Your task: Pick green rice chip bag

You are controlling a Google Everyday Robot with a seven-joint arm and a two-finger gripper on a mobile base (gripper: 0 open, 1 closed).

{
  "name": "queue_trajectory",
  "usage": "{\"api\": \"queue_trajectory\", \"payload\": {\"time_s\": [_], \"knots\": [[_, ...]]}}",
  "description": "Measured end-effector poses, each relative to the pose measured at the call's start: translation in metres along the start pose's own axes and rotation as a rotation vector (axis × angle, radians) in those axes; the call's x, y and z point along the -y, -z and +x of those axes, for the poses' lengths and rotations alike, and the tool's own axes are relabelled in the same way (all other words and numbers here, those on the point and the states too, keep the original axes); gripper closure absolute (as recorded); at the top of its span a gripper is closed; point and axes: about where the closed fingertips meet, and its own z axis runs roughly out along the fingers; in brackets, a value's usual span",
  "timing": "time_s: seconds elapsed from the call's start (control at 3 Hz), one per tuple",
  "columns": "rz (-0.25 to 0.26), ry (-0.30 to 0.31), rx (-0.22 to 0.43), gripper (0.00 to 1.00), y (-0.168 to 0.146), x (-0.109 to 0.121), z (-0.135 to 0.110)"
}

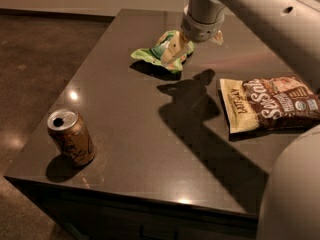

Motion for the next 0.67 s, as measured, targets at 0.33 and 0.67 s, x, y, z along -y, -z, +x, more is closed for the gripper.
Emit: {"api": "queue_trajectory", "payload": {"time_s": [0.33, 0.67], "knots": [[0.005, -0.094, -0.008, 0.00, -0.006, -0.012, -0.021], [-0.002, -0.170, -0.003, 0.00, -0.009, -0.018, -0.041]]}}
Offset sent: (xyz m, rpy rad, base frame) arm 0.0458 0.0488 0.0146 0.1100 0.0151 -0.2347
